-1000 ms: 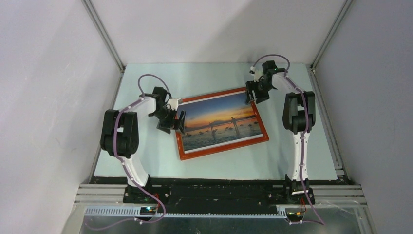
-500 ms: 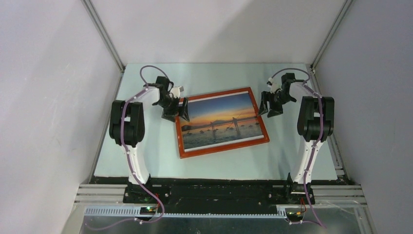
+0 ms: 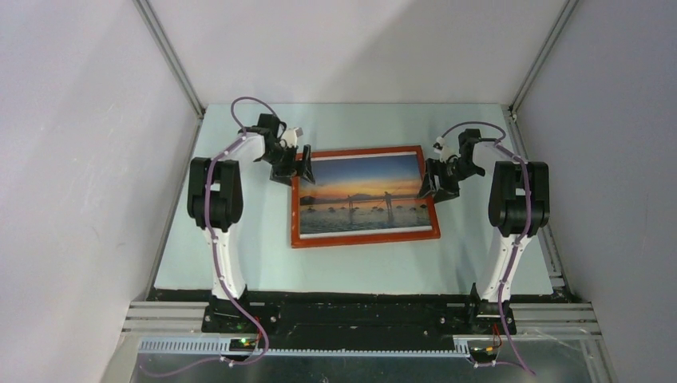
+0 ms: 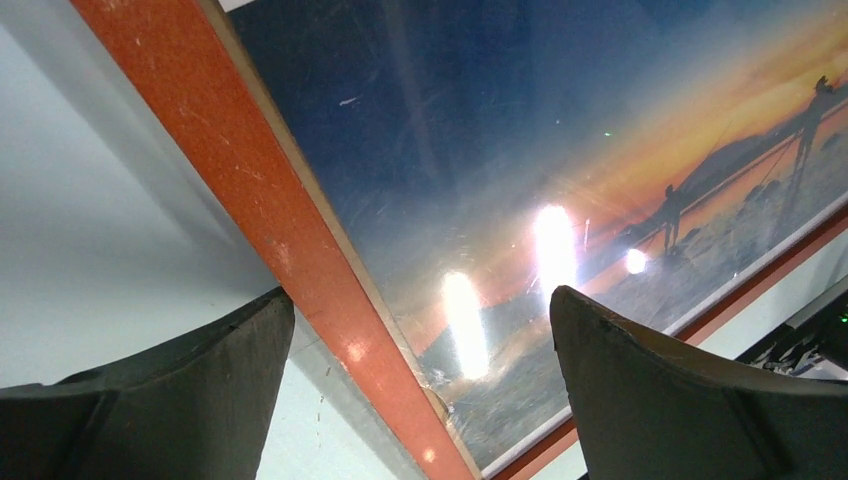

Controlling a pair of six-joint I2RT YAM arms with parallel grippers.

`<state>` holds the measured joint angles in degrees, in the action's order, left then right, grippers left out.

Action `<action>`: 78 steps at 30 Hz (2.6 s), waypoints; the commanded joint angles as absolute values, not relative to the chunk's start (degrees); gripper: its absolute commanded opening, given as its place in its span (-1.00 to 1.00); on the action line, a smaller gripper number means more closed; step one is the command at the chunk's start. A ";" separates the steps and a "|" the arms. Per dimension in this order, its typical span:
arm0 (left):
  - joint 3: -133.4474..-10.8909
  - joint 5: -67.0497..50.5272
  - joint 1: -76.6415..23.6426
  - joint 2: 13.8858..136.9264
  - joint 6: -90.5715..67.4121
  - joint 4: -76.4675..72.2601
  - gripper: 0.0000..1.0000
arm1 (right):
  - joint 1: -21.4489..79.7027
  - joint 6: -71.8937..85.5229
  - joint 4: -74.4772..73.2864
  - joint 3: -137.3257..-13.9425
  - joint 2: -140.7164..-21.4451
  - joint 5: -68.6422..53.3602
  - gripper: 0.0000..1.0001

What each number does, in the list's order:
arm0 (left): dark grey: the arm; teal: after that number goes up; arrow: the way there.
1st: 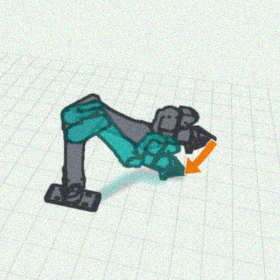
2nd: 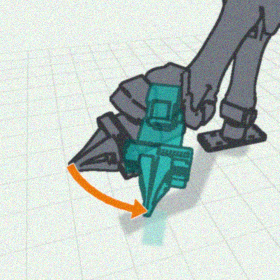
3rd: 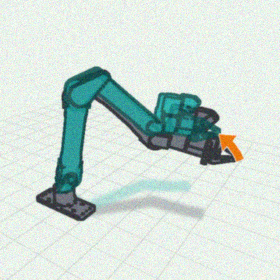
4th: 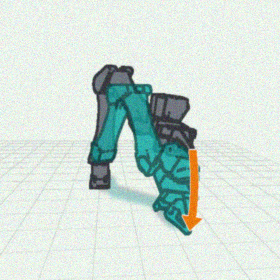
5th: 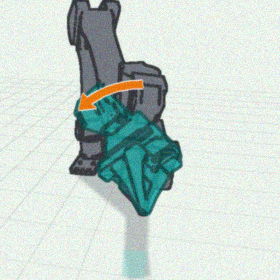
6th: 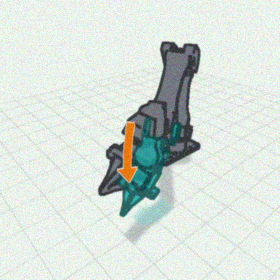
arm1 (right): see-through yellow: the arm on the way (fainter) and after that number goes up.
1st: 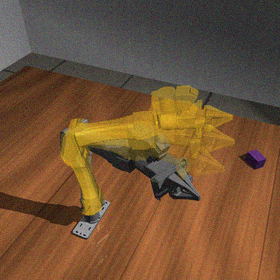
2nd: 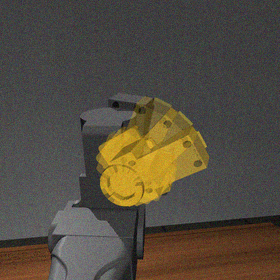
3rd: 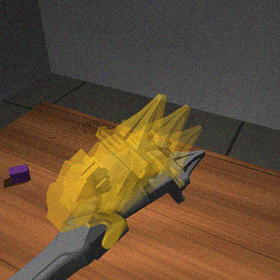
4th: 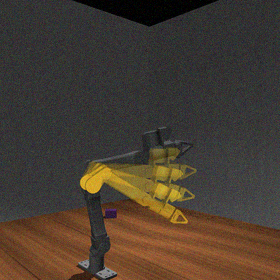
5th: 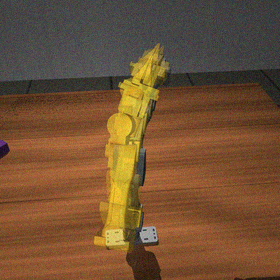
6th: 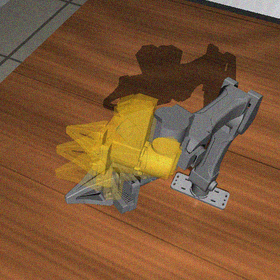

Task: Put the photo into the frame

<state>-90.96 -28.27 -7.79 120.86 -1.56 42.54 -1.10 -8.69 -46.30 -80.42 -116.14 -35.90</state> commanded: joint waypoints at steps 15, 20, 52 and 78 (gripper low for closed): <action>-89.55 -24.76 -7.68 114.76 -1.21 39.04 0.99 | 0.63 -6.70 -44.19 -76.62 -104.55 -31.65 0.42; -84.22 -16.26 -7.67 107.02 -0.42 34.60 0.99 | -2.56 -6.90 -40.59 -75.23 -98.11 -24.17 0.50; -47.64 3.80 2.42 36.07 -0.50 19.92 0.97 | -8.17 -6.59 -27.72 -54.21 -46.84 -8.07 1.00; -34.38 1.23 2.46 23.33 1.56 18.14 0.97 | -7.76 -9.91 -29.95 -44.77 -36.47 -9.64 1.00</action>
